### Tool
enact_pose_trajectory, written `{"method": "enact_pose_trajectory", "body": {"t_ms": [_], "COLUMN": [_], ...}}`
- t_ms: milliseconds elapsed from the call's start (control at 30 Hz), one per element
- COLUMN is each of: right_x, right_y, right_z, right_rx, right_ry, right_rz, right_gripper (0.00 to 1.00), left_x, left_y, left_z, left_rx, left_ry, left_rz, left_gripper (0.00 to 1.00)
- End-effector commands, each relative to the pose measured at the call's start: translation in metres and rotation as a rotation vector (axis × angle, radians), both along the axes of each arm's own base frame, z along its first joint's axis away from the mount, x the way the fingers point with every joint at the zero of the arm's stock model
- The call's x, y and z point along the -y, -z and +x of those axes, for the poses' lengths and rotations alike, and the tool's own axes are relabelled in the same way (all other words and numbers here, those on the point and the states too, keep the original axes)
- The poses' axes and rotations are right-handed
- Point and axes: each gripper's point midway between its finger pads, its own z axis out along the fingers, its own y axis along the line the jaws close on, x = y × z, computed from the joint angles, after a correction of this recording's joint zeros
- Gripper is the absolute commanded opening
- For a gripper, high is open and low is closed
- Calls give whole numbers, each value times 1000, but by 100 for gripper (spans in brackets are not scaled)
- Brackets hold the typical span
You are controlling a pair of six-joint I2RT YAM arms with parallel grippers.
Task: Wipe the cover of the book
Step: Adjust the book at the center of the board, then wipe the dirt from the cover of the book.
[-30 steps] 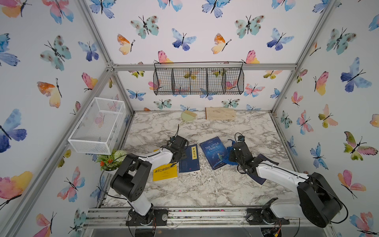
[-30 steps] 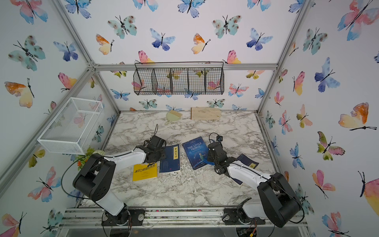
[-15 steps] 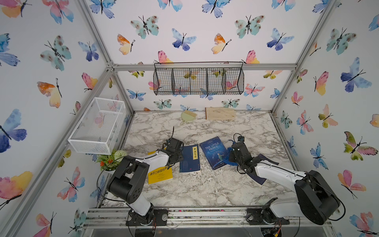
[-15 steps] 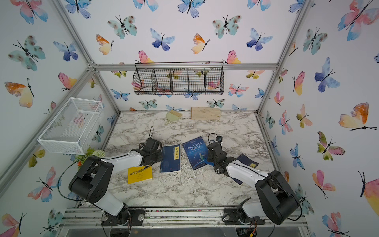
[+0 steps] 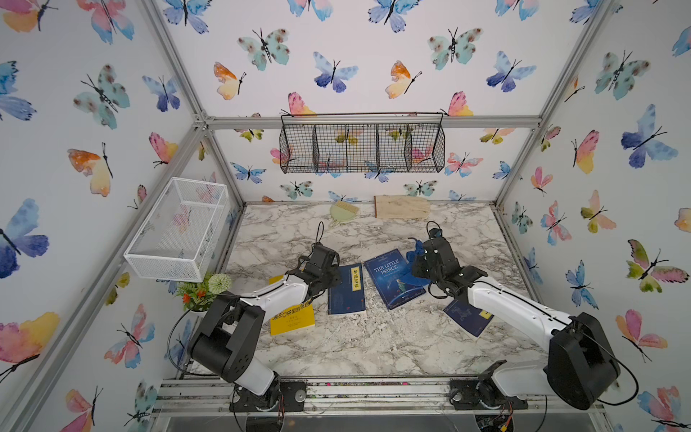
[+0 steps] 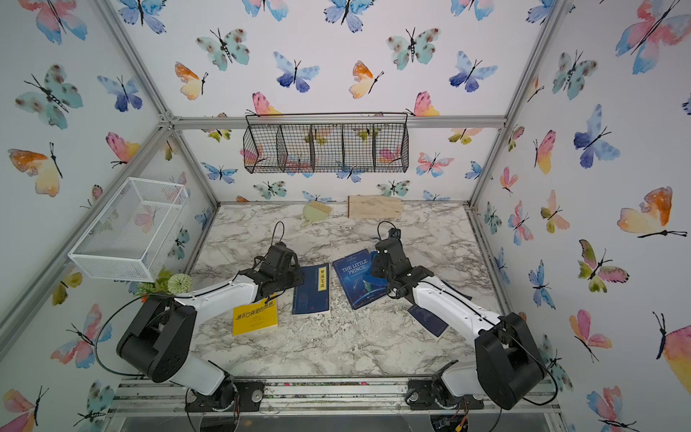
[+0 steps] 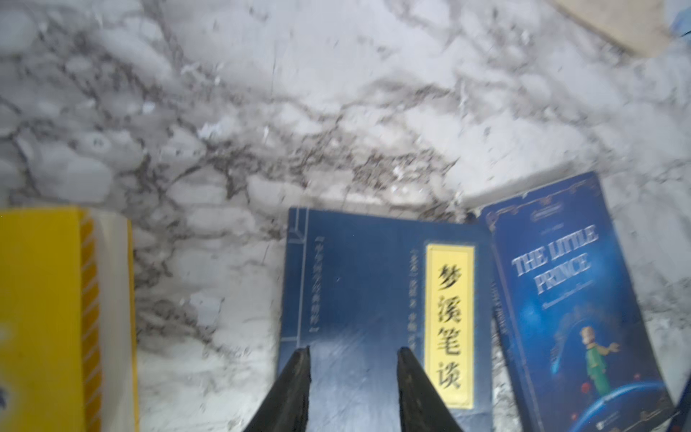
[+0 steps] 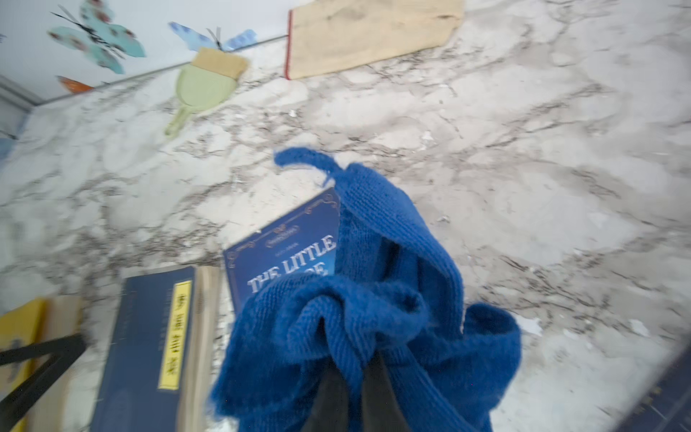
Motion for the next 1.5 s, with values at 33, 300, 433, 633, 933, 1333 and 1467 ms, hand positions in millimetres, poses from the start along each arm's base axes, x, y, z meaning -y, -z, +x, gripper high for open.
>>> {"method": "enact_pose_trajectory", "body": {"t_ms": [33,300,433,633,933,1333,1467], "right_x": [-33,-98,-136,-172,-170,-174,-174], "right_y": [3,1,11,46,144,158,162], "right_z": [-4,0,1,3,-48,-3,0], "right_rx": [-89,-148,-179,-264,-495,-430,-439], "right_ry": [-89,-188,-242,-265,-218,-62,-49], "right_rz": [139,245,229,190,45,-209,-230], "right_gripper": [3,2,2,1,1,1,1], "left_x": [2,-16,-27,-15,-8,-11,-25], "left_y": [16,46,46,58,72,73,69], "left_z": [23,22,20,18,17,16,17], "left_rx": [23,-38,-43,-87,-142,-145,-135], "left_ry": [-25,-53,-89,-51,-32,-41,-92], "left_rz": [12,52,87,52,27,14,11], "left_gripper": [43,34,30,27,26,25,25]}}
